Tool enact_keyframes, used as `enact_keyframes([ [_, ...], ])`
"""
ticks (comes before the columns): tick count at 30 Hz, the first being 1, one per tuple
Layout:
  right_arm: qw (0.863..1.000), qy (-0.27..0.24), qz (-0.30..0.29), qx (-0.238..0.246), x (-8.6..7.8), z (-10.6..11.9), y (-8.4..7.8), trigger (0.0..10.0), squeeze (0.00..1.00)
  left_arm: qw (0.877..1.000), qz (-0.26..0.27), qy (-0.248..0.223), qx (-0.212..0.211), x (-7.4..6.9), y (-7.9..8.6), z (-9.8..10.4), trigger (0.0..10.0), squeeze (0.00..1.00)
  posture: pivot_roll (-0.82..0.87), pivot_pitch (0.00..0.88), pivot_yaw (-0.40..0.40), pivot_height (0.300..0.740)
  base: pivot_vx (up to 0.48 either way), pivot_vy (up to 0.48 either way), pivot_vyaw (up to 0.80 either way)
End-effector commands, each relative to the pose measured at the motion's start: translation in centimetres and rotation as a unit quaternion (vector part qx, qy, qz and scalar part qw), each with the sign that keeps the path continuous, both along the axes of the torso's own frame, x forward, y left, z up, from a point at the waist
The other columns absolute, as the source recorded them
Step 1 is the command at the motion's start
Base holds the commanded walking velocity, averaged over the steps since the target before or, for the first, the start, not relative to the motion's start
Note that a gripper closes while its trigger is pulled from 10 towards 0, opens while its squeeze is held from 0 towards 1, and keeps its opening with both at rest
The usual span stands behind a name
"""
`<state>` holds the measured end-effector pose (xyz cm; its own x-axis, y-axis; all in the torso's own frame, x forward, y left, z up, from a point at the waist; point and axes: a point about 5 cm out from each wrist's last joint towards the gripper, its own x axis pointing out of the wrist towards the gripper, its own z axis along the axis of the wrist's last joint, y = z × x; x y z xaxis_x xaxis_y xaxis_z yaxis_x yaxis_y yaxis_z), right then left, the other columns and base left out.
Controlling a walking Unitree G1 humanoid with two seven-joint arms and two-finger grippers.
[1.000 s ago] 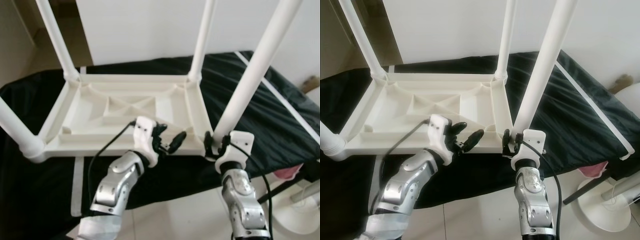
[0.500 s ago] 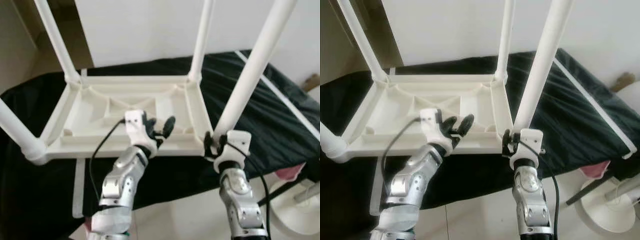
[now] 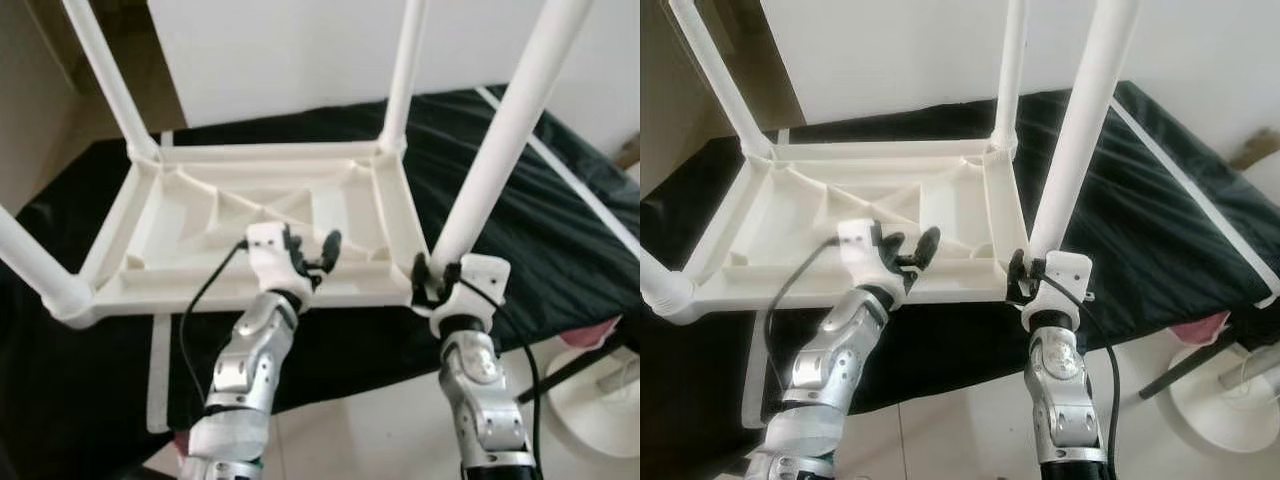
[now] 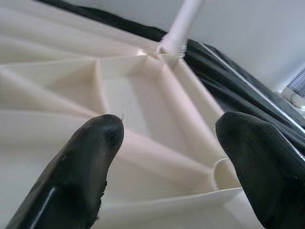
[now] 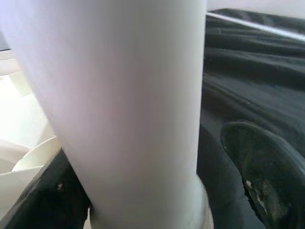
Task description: Building children table
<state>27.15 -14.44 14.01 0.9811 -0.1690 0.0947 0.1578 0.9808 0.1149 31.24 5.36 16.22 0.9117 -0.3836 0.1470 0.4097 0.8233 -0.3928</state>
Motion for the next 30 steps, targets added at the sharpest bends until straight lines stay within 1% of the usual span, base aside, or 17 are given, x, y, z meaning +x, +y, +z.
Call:
enact_keyframes([
  [1,0.999,0.003,0.008,0.039,-0.4,-0.3,1.2,10.0,0.0,0.999,-0.035,-0.013,-0.023,-0.4,-1.7,0.3,10.0,0.0,-0.12,0.109,0.047,0.74,0.0,0.0,0.0],
  [5,0.999,-0.007,0.003,0.034,-0.5,0.1,1.0,10.0,0.0,0.998,-0.049,-0.024,-0.028,-0.5,-2.0,0.5,10.0,0.0,-0.14,0.105,0.057,0.74,0.0,0.0,0.0],
  [7,1.0,-0.013,0.003,0.022,-0.4,0.2,0.8,10.0,0.0,0.998,-0.058,-0.037,-0.017,-0.5,-2.2,0.5,10.0,0.0,-0.14,0.089,0.054,0.74,0.0,0.0,0.0],
  [8,1.0,-0.014,-0.002,0.011,-0.2,0.2,0.6,10.0,0.0,0.997,-0.058,-0.052,-0.005,-0.5,-2.3,0.6,10.0,0.0,-0.13,0.077,0.052,0.74,0.0,0.0,0.0],
  [9,1.0,-0.017,-0.004,-0.003,-0.1,0.3,0.4,10.0,0.0,0.996,-0.06,-0.066,-0.003,-0.6,-2.3,0.8,10.0,0.0,-0.13,0.077,0.052,0.74,0.0,0.0,0.0],
  [10,1.0,-0.017,-0.004,-0.003,-0.1,0.3,0.4,10.0,0.0,0.996,-0.06,-0.066,-0.003,-0.6,-2.3,0.8,10.0,0.0,-0.13,0.077,0.052,0.74,0.0,0.0,0.0],
  [12,1.0,-0.02,-0.004,-0.015,-0.1,0.4,0.2,10.0,0.0,0.995,-0.061,-0.081,-0.01,-0.8,-2.2,1.2,10.0,0.0,-0.13,0.069,0.045,0.74,0.0,0.0,0.0],
  [14,1.0,-0.02,-0.003,-0.012,0.0,0.2,0.2,10.0,0.0,0.995,-0.061,-0.082,-0.012,-0.8,-2.1,1.1,10.0,0.0,-0.12,0.065,0.042,0.74,0.0,0.0,0.0],
  [15,1.0,-0.017,0.001,-0.01,0.0,0.0,0.4,10.0,0.0,0.995,-0.056,-0.081,-0.002,-0.7,-1.9,0.8,10.0,0.0,-0.12,0.046,0.036,0.74,0.0,0.0,0.0],
  [16,1.0,-0.017,0.001,-0.01,0.0,0.0,0.4,10.0,0.0,0.995,-0.056,-0.081,-0.002,-0.7,-1.9,0.8,10.0,0.0,-0.12,0.046,0.036,0.74,0.0,0.0,0.0],
  [17,1.0,-0.015,0.004,-0.009,0.0,-0.1,0.6,10.0,0.0,0.995,-0.053,-0.08,0.005,-0.7,-1.8,0.6,10.0,0.0,-0.12,0.046,0.036,0.74,0.0,0.0,0.0],
  [18,1.0,-0.013,0.011,-0.013,0.1,-0.2,0.9,10.0,0.0,0.995,-0.047,-0.083,0.025,-0.6,-1.6,0.4,10.0,0.0,-0.11,0.03,0.035,0.74,0.0,0.0,0.0],
  [19,1.0,-0.013,0.011,-0.013,0.1,-0.2,0.9,10.0,0.0,0.995,-0.047,-0.083,0.025,-0.6,-1.6,0.4,10.0,0.0,-0.11,0.03,0.035,0.74,0.0,0.0,0.0],
  [21,1.0,-0.011,0.013,-0.016,0.2,-0.4,0.9,10.0,0.0,0.994,-0.047,-0.086,0.039,-0.6,-1.6,0.2,10.0,0.0,-0.11,0.007,0.038,0.74,0.0,0.0,0.0],
  [26,1.0,-0.012,0.007,-0.016,0.5,-0.4,0.8,10.0,0.0,0.994,-0.04,-0.093,0.037,-0.3,-1.6,0.3,10.0,0.0,-0.12,0.0,0.042,0.74,0.0,0.0,0.0],
  [30,1.0,-0.017,0.007,-0.011,1.0,-0.2,1.1,10.0,0.0,0.994,-0.028,-0.096,0.038,0.1,-1.6,0.4,10.0,0.0,-0.12,0.0,0.047,0.74,0.0,0.0,0.0],
])
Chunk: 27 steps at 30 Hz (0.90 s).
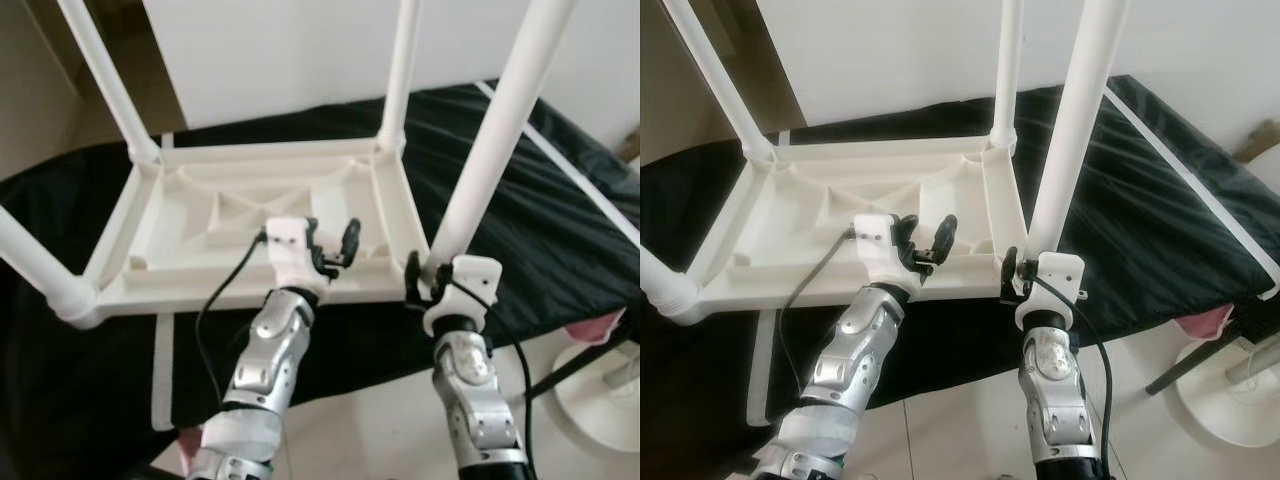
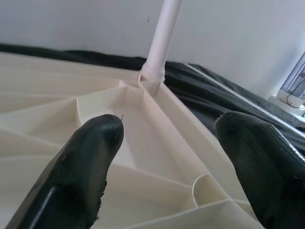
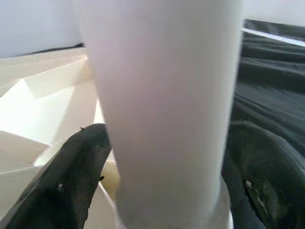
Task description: Building children table
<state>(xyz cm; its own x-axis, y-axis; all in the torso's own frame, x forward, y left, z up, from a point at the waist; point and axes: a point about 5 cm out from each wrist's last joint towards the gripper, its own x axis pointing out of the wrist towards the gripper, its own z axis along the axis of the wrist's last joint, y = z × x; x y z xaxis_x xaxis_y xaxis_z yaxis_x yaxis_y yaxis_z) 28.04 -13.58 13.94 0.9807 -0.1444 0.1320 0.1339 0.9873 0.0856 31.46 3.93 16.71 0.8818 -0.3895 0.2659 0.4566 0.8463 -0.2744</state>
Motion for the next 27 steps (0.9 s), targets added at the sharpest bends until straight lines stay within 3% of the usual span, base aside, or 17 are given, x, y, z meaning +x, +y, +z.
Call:
enact_keyframes([
  [1,1.0,-0.002,-0.001,0.005,0.08,-0.04,0.31,10.0,0.0,0.999,-0.032,-0.019,0.013,-0.2,-0.22,-0.07,10.0,0.0,-0.13,0.0,0.049,0.74,0.0,0.0,0.0],
  [17,1.0,0.0,-0.003,0.01,-0.14,-0.68,0.6,10.0,0.0,0.999,-0.047,-0.015,0.012,-0.72,-0.84,-0.81,10.0,0.0,-0.12,0.0,0.065,0.74,0.0,0.0,0.0],
  [27,1.0,0.0,-0.004,0.013,0.36,-0.64,0.6,10.0,0.0,0.999,-0.039,-0.021,0.013,-0.31,-0.37,-0.48,10.0,0.0,-0.1,0.0,0.049,0.74,0.0,0.0,0.0],
])
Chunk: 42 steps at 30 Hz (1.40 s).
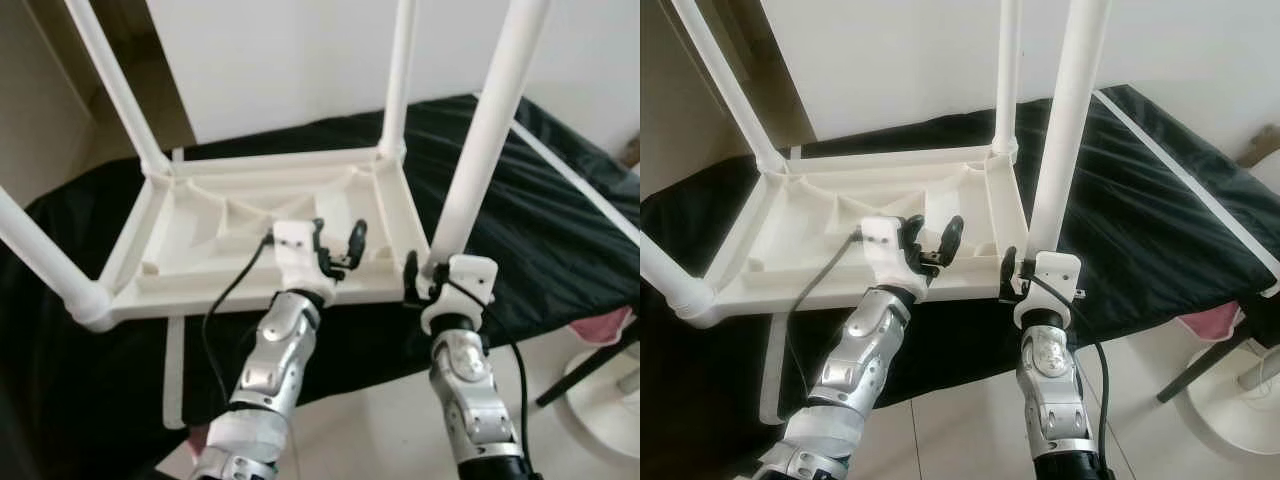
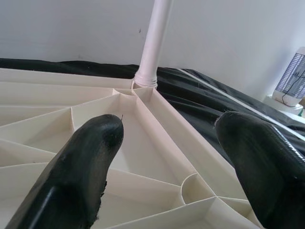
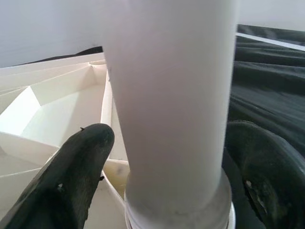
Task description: Building children table
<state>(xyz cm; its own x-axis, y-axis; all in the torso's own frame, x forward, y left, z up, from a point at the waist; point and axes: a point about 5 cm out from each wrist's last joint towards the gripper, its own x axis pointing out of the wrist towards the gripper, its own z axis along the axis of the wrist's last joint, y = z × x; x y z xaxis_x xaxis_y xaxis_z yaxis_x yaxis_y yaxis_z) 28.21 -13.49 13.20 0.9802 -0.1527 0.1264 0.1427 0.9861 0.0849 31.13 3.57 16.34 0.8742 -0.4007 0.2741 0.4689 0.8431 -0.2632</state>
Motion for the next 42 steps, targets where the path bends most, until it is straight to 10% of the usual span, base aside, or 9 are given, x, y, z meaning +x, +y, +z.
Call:
enact_keyframes([
  [1,1.0,-0.003,0.001,0.012,0.2,0.1,0.5,10.0,0.0,0.999,-0.033,-0.015,0.009,0.0,0.0,-0.1,10.0,0.0,-0.1,0.0,0.049,0.74,0.0,0.0,0.0],
  [42,1.0,-0.027,-0.012,0.009,0.9,0.8,0.1,10.0,0.0,0.998,-0.046,-0.042,0.023,0.8,-0.3,0.9,10.0,0.0,-0.11,0.007,0.069,0.74,0.0,0.0,0.0],
])
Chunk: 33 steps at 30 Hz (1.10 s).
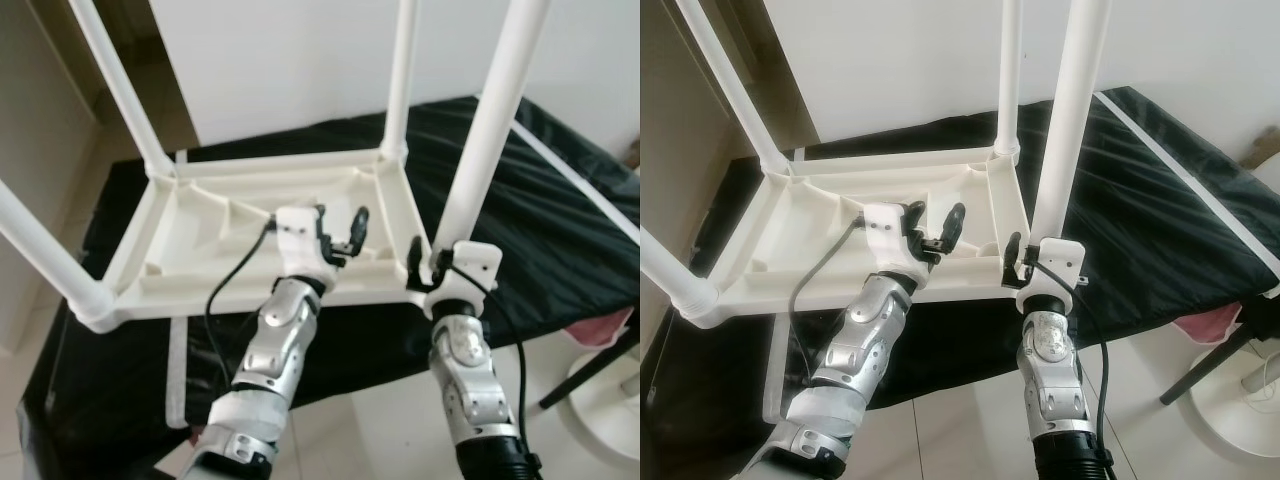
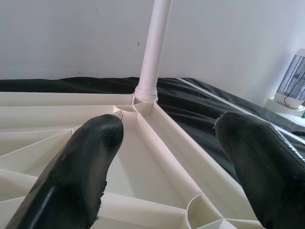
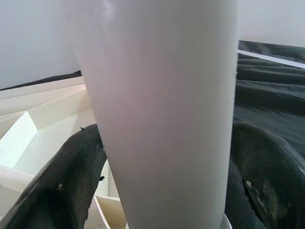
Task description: Building children table
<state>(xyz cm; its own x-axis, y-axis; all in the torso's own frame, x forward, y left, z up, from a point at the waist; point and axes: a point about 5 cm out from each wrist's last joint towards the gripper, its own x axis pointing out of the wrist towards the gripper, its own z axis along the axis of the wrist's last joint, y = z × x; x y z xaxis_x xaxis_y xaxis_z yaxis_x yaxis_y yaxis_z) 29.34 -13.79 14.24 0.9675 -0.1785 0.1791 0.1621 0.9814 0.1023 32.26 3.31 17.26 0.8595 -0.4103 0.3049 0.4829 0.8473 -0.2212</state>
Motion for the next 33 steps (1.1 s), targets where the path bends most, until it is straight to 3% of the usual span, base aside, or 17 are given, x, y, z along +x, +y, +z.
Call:
enact_keyframes([
  [1,1.0,0.0,0.001,0.004,-0.24,-0.22,0.43,10.0,0.0,0.999,-0.045,-0.018,0.013,-0.31,-0.08,-0.05,10.0,0.0,-0.11,0.007,0.069,0.74,0.0,0.0,0.0],
  [33,1.0,0.003,0.006,-0.003,-0.37,-0.3,0.33,10.0,0.0,0.999,-0.042,-0.02,0.005,-0.36,-0.3,0.13,10.0,0.0,-0.12,0.005,0.053,0.74,0.0,0.0,0.0],
])
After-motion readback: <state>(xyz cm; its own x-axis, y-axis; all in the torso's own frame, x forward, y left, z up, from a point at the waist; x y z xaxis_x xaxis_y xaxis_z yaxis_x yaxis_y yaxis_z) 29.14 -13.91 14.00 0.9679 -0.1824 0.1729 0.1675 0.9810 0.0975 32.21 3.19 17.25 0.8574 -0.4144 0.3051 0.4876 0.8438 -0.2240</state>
